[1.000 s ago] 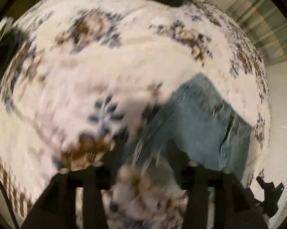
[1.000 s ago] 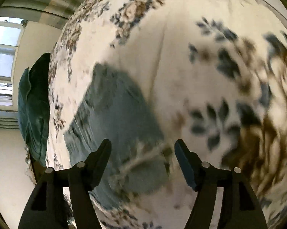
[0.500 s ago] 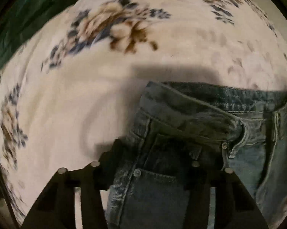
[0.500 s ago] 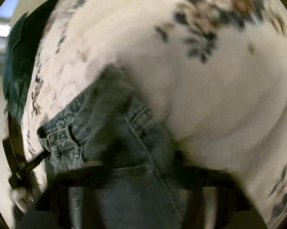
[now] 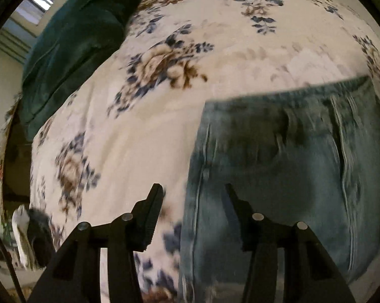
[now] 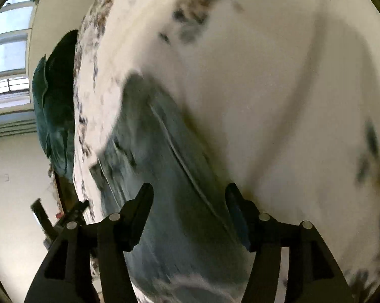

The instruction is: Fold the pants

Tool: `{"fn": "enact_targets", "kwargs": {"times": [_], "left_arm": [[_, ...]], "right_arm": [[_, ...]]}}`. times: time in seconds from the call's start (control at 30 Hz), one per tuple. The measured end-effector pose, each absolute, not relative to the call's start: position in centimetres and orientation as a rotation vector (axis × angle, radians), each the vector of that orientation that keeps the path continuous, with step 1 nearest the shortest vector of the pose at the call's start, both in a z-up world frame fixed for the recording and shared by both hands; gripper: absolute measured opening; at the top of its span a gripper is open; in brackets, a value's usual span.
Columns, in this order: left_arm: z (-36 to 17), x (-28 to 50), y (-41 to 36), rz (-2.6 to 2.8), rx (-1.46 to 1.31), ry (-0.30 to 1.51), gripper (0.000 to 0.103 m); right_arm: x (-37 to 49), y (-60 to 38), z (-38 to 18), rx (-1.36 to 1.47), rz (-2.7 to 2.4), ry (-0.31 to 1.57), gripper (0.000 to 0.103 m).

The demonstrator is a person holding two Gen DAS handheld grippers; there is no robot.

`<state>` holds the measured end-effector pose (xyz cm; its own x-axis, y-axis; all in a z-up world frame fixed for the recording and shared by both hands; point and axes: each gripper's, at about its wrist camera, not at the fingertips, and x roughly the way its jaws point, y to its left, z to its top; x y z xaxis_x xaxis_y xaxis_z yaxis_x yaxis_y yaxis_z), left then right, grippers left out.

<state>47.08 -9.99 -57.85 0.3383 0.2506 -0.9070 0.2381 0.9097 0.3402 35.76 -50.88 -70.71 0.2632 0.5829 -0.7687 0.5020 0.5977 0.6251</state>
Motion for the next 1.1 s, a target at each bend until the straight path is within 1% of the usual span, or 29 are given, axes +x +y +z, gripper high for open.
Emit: {"fn": "enact_targets", "kwargs": {"times": [0.03, 0.1, 0.13, 0.17, 0.2, 0.23, 0.3, 0.33, 0.37, 0.4, 0.43, 0.47, 0.53, 0.63, 0.77, 0.87, 0.93, 1.0, 1.03, 1.1], "left_arm": [[-57.7, 45.2, -10.5, 0.036, 0.492, 1.220, 0.046], [-57.5, 42.3, -12.0, 0.062, 0.527, 1.203, 0.046], [-57.1, 40.5, -13.2, 0.061, 0.561, 1.171, 0.046], [-56.8, 38.6, -14.9, 0.049, 0.616, 1.123, 0.046], [-56.4, 37.0, -16.4, 0.039, 0.672, 1.075, 0.046], [-56.2, 34.6, -18.9, 0.015, 0.749, 1.000, 0.046], [-56.3, 30.2, -23.5, -0.060, 0.889, 0.869, 0.046], [-56.7, 28.0, -26.1, -0.121, 0.946, 0.822, 0.046], [-57.1, 26.4, -28.1, -0.181, 0.976, 0.797, 0.047], [-57.5, 24.9, -30.1, -0.232, 0.996, 0.770, 0.050], [-57.9, 23.5, -32.1, -0.274, 1.015, 0.738, 0.050], [-58.5, 22.6, -33.6, -0.301, 1.034, 0.714, 0.050], [-60.2, 21.7, -36.5, -0.331, 1.079, 0.682, 0.050], [-63.3, 22.4, -39.2, -0.329, 1.145, 0.714, 0.050], [-66.0, 24.5, -40.3, -0.291, 1.185, 0.769, 0.050], [-66.0, 25.9, -40.0, -0.261, 1.135, 0.795, 0.050], [-65.9, 26.2, -39.7, -0.251, 1.096, 0.819, 0.046], [-65.8, 26.8, -39.0, -0.251, 1.052, 0.848, 0.024], [-65.7, 26.8, -38.7, -0.250, 1.038, 0.861, 0.021], [-65.5, 27.1, -38.2, -0.258, 1.001, 0.872, 0.011]], "right_arm": [[34.4, -50.4, -71.5, 1.012, 0.088, 1.402, 0.062], [32.9, -49.1, -72.3, 1.024, 0.104, 1.375, 0.061], [32.2, -48.9, -72.5, 1.042, 0.113, 1.358, 0.048], [31.3, -49.1, -72.8, 1.108, 0.148, 1.358, 0.024], [30.7, -49.0, -73.0, 1.158, 0.178, 1.359, 0.020], [30.1, -48.8, -72.6, 1.168, 0.197, 1.366, 0.020], [29.6, -48.6, -71.7, 1.111, 0.209, 1.430, 0.022], [29.1, -49.7, -70.9, 1.067, 0.190, 1.465, 0.029], [28.8, -50.5, -70.4, 1.045, 0.176, 1.474, 0.044], [28.5, -52.0, -69.5, 1.013, 0.161, 1.478, 0.052], [28.3, -53.0, -68.9, 0.996, 0.156, 1.480, 0.064], [28.4, -54.2, -68.2, 0.977, 0.156, 1.481, 0.066], [28.9, -56.6, -67.2, 0.956, 0.167, 1.492, 0.066], [30.4, -59.0, -66.6, 0.942, 0.190, 1.508, 0.066], [34.2, -58.8, -67.6, 0.949, 0.278, 1.538, 0.066], [38.5, -56.2, -69.0, 0.929, 0.323, 1.561, 0.066], [40.7, -55.2, -70.1, 0.904, 0.339, 1.589, 0.066], [42.6, -54.0, -71.0, 0.881, 0.347, 1.603, 0.066], [43.7, -53.3, -71.4, 0.876, 0.360, 1.606, 0.066], [45.2, -52.3, -72.0, 0.861, 0.372, 1.614, 0.067]]}}
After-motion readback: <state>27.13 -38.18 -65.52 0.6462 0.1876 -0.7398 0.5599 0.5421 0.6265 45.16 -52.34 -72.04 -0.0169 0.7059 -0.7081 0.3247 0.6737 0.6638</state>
